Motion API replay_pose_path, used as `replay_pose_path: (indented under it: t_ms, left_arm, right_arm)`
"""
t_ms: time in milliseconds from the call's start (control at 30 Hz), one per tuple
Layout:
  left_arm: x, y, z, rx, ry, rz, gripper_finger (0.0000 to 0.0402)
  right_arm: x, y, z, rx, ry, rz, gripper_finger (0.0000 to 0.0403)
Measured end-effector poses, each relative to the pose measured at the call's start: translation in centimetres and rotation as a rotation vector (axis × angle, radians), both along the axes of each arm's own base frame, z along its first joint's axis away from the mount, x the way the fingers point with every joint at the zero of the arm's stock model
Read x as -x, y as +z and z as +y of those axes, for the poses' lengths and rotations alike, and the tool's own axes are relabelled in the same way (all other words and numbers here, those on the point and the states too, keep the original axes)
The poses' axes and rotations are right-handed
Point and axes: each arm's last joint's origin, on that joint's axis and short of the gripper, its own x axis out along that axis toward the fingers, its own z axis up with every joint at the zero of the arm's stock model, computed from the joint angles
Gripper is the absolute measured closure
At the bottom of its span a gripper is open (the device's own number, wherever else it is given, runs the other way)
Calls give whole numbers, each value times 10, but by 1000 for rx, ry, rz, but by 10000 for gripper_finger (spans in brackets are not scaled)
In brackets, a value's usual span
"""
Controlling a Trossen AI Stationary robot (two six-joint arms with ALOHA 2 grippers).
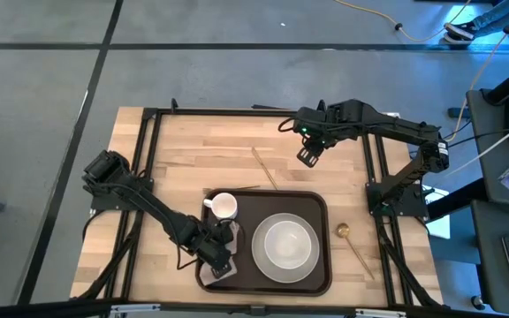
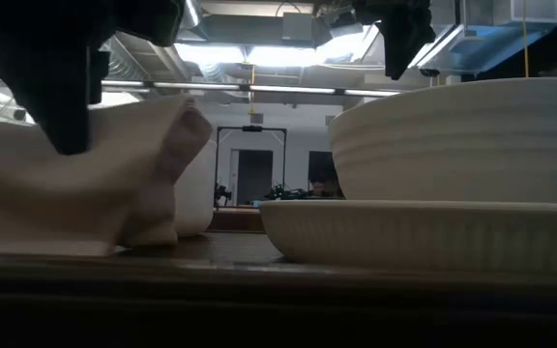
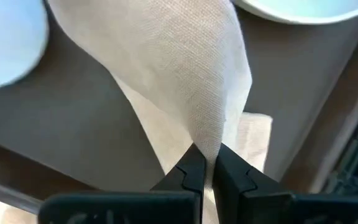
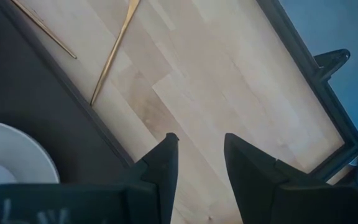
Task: Set up tray
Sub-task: Put the brown napkin on the black serving tray to the bottom of the white mug
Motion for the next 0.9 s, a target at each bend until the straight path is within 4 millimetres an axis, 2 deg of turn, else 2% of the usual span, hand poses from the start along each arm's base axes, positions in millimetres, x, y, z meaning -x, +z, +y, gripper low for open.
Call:
replay_pose_path:
  t_ms: [167,500,900]
  left_arm:
    - [0,0,1,-21,-18,3,394]
    - [7,-3,7,-4,-10,120,388]
    - [-5,0,8,38,-32,27,322]
  right_arm:
    - [0,0,0,0,0,0,271]
    - [0,0,0,1,-1,-2,271]
    - [0,0,0,1,-1,-2,271]
